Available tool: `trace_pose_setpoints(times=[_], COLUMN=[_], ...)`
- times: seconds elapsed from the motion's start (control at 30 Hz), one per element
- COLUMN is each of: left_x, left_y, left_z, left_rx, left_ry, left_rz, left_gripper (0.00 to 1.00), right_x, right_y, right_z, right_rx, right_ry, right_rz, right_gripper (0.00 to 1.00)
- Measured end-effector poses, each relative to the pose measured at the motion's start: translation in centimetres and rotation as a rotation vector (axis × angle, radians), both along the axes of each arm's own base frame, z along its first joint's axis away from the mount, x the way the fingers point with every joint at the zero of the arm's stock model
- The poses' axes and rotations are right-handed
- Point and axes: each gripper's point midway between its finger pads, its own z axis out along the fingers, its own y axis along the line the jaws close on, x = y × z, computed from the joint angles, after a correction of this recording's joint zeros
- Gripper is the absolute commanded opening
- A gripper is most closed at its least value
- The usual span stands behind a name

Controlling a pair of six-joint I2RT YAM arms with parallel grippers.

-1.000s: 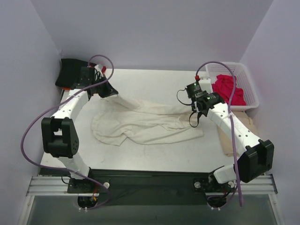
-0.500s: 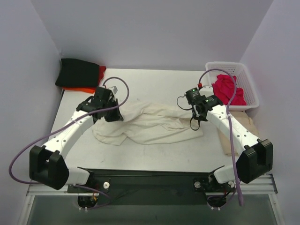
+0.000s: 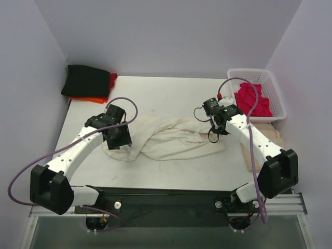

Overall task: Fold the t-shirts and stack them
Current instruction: Flatten out the tshirt

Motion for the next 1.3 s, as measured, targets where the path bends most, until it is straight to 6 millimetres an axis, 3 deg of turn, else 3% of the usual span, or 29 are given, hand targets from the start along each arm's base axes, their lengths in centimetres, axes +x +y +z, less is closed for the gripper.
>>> trace_pose_setpoints(times=[0.4, 0.67, 1.0, 1.3], left_x=[-1.6, -3.2, -1.3, -1.2], left_y=[-1.0, -1.4, -2.7, -2.8], left_z=[-2.5, -6.2, -8.1, -8.5], left_rx=[-0.044, -0.059, -0.113, -0.116], left_ry=[0.106, 0.218, 0.159, 0.155], left_rz=[-0.022, -0.047, -0.058, -0.059], left_gripper=[0.55, 0.54, 0.51, 0.44], right_x=[0.0, 0.0, 0.2, 0.2], right_y=[0.0, 0.0, 0.0, -0.2], right_z=[0.0, 0.0, 0.1, 0.2], right_rx=[0.0, -0.002, -0.013, -0.025], right_ry=[0.0, 0.001, 0.009, 0.014], right_rz=[0.0, 0.0, 0.007, 0.011], right_gripper=[0.0, 0.0, 0.0, 0.0])
